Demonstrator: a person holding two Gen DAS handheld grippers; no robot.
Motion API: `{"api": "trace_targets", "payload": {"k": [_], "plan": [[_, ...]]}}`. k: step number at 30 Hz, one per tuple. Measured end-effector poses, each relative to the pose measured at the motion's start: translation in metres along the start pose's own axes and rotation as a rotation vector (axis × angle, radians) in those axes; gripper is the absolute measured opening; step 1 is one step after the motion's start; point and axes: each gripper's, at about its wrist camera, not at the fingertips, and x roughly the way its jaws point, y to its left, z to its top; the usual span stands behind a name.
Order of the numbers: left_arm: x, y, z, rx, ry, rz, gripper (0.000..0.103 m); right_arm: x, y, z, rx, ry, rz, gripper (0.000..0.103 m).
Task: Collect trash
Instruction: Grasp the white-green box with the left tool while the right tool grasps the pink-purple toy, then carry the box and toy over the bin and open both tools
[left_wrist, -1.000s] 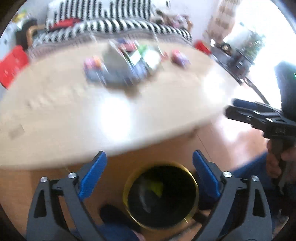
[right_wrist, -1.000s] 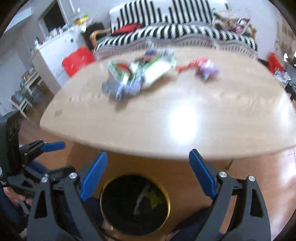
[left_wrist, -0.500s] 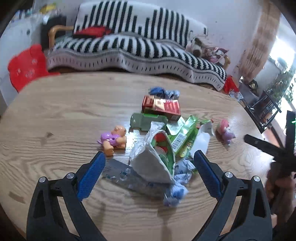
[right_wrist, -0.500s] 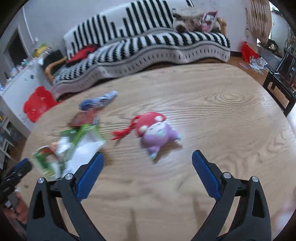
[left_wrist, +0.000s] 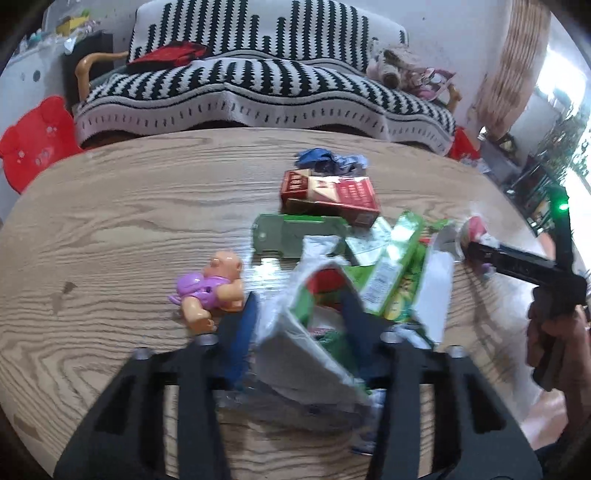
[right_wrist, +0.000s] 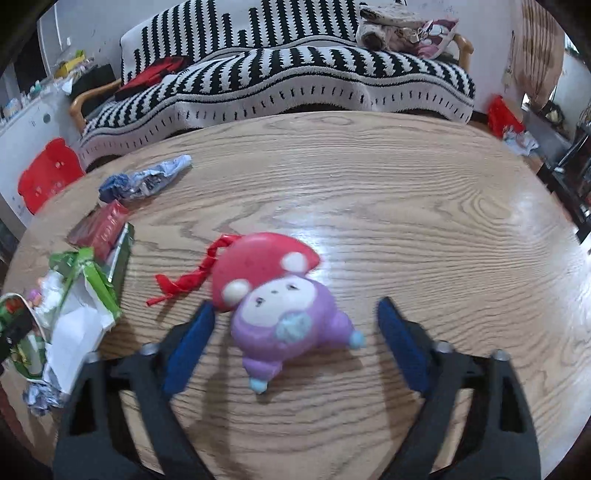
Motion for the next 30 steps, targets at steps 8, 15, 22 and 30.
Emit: {"api": "trace_targets", "payload": {"k": [8, 15, 22, 30], "plan": [[-0.030, 0.004, 0.003, -0.039, -0.086, -0.018, 0.029, -0.042, 0.000, -0.002, 0.040, -0.084, 0.015, 0.048], [-0.065, 0.009, -0.005, -0.049, -0.135, -0.020, 0.029, -0.096, 0.006, -0.019, 0.040, -0.121, 0.077, 0.048], [-0.096, 0.010, -0.034, -0.041, -0.101, -0.014, 0.029, -0.137, 0.033, -0.063, 0.006, -0.073, 0.152, 0.048], [-0.135, -0.007, -0.097, 0.051, -0.054, -0.054, 0.029, -0.178, 0.073, -0.134, -0.095, -0.029, 0.249, 0.049]]}}
